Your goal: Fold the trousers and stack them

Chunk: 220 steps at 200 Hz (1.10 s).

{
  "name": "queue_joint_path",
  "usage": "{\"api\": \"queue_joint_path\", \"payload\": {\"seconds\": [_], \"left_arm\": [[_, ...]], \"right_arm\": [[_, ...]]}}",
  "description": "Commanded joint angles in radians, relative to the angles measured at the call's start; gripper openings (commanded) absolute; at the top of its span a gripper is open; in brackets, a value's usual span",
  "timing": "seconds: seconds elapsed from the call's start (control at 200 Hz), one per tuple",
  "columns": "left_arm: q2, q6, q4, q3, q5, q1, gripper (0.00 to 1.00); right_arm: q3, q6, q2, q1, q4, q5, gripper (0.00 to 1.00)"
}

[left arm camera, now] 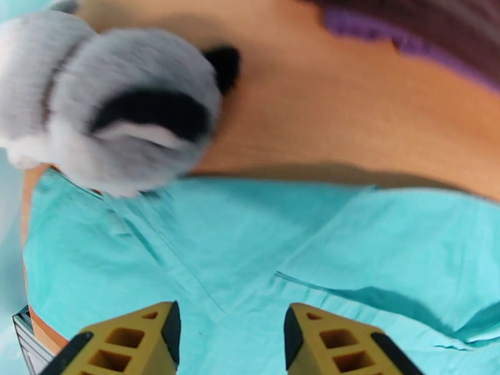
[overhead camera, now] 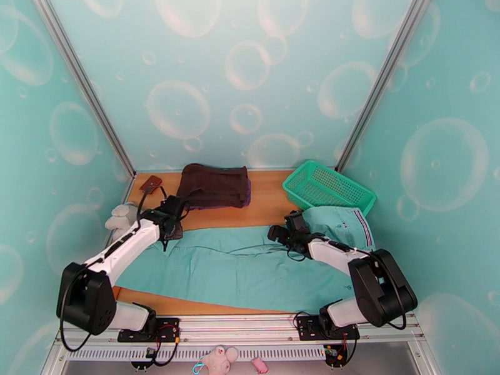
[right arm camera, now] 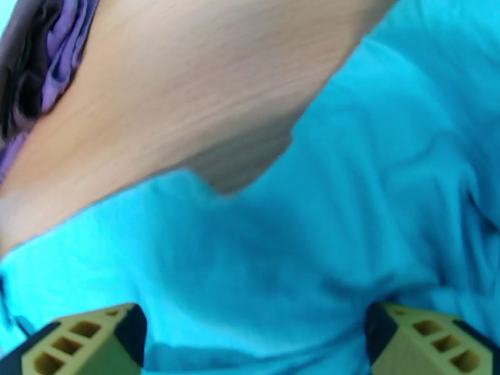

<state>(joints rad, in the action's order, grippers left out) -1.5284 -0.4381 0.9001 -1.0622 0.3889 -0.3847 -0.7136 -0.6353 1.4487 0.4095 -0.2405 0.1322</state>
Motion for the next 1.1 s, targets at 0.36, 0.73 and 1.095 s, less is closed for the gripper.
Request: {"api": "queue_joint_path", "payload": {"seconds": [0.36, 0.73, 1.095], "left_arm": [[-0.305, -0.104, 0.079, -0.027, 0.201, 0.010, 0.38], [-0.153, -0.076, 0.155, -0.048, 0.145, -0.013, 0.00], [0.153, -0.010, 0.188, -0.202, -0.036, -0.009, 0.00]], "right_arm": [[-0.073, 0.038, -0.004, 0.034, -0.035, 0.071, 0.98], [-0.016, 0.044, 0.073, -0.011, 0.130, -0.075, 0.99], [0.075, 0.003, 0.137, -0.065, 0.176, -0.083, 0.97]]}}
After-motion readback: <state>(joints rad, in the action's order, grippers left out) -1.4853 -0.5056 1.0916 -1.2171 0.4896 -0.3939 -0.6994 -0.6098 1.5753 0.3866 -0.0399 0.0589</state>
